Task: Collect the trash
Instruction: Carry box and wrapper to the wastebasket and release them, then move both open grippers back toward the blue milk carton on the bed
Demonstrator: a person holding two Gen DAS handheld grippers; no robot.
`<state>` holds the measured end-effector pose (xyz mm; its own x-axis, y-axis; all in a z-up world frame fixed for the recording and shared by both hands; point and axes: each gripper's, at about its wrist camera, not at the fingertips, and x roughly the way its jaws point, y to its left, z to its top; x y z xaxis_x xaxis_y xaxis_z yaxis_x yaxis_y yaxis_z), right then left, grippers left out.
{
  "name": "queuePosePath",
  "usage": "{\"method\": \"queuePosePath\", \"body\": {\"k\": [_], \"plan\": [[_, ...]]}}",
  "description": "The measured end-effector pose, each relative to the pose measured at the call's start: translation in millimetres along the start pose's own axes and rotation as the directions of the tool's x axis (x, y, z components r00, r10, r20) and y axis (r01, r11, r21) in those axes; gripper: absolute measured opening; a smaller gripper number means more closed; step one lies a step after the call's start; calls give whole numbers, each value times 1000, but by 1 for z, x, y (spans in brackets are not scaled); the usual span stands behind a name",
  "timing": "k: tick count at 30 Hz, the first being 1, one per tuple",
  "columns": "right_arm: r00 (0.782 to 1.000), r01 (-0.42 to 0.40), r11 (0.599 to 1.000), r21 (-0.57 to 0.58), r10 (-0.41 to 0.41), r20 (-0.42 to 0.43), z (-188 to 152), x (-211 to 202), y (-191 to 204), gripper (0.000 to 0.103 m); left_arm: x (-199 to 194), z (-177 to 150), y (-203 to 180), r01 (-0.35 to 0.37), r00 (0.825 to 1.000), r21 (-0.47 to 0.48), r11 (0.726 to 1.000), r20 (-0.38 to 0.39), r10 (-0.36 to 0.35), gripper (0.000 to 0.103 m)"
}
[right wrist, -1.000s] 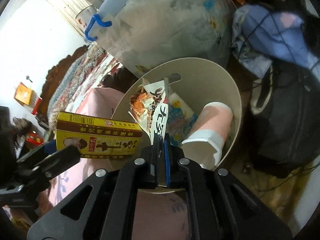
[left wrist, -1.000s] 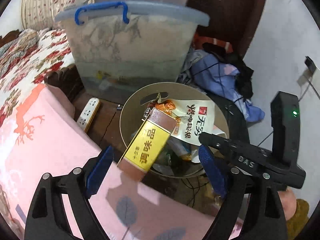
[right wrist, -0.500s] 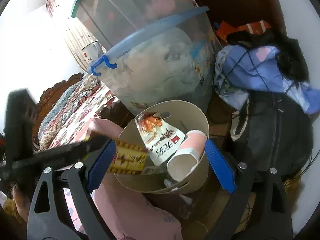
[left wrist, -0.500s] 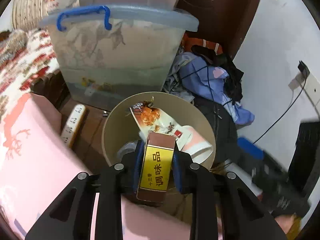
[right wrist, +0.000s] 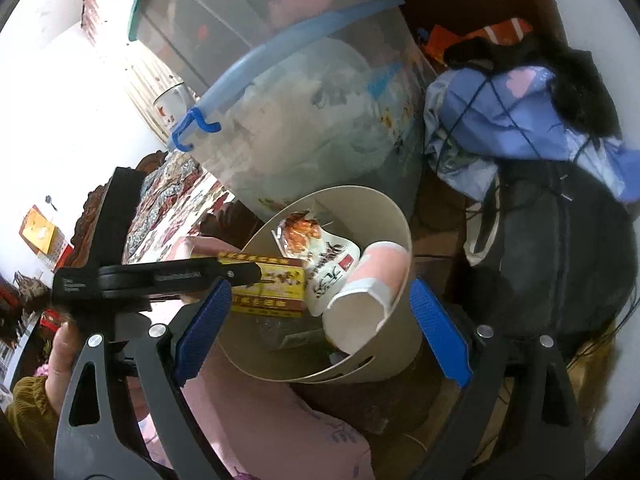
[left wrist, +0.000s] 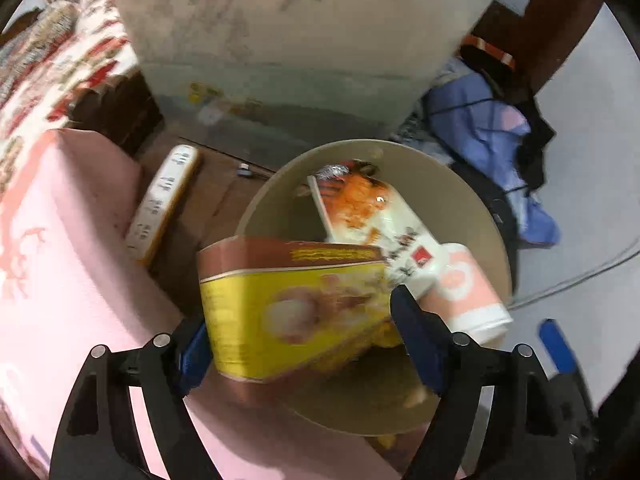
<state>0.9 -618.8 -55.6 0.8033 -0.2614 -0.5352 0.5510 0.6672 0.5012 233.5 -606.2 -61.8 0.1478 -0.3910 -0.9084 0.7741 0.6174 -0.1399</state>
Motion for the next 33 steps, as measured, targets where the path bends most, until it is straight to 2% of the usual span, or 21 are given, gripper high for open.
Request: {"method": "queuePosePath", "body": {"k": [3,8,10,12,13,14,17,20,23,26,27,28,30,32,33], "plan": [[1000,22,999,-28,-22,18,-1,-3,5,90,-24,-3,9,-2,996,-32,999,90,5,78],[1000,16,1000,-25,-16,5,-5,-3,10,90,-65,-10,27,65,983,-76,995,176,-51,78],[1000,12,1000,-28,-12,-1,-6,-4,14,90,-81,-18,36,94,978,-100,991,194,-73,75],[1000,-10,1000,-25,9,-4,-8,-10,22,90,-104,-36,49,138,967,-123,983,231,-107,73],[1000,-22,999,-24,22,-4,-8,-12,26,90,-121,-55,54,162,957,-114,980,259,-128,73],[999,-38,999,-27,38,-4,-9,-16,31,90,-132,-67,56,161,954,-101,982,271,-128,73],[994,-107,992,-67,106,-17,-16,-24,58,87,-163,-120,64,113,946,-54,992,310,-91,74],[980,-191,975,-118,182,-80,-30,-22,93,80,-182,-176,81,68,952,-24,997,300,-57,74],[950,-287,944,-162,259,-174,-50,-13,137,71,-200,-226,108,43,956,-50,998,293,-26,74],[924,-348,915,-205,296,-243,-71,-6,176,66,-222,-267,144,16,958,-114,993,285,17,74],[908,-379,899,-218,315,-278,-81,-2,193,64,-232,-282,162,0,956,-155,988,288,45,74],[883,-422,878,-225,341,-323,-93,2,214,60,-240,-291,177,-10,954,-189,982,293,66,74],[842,-486,842,-235,378,-385,-110,7,246,54,-258,-313,215,-21,947,-293,956,301,113,74],[803,-546,783,-297,388,-454,-138,14,296,49,-271,-335,257,-17,941,-406,914,301,151,74],[792,-562,762,-321,384,-475,-149,16,314,49,-274,-342,274,-26,941,-452,892,291,175,74]]}}
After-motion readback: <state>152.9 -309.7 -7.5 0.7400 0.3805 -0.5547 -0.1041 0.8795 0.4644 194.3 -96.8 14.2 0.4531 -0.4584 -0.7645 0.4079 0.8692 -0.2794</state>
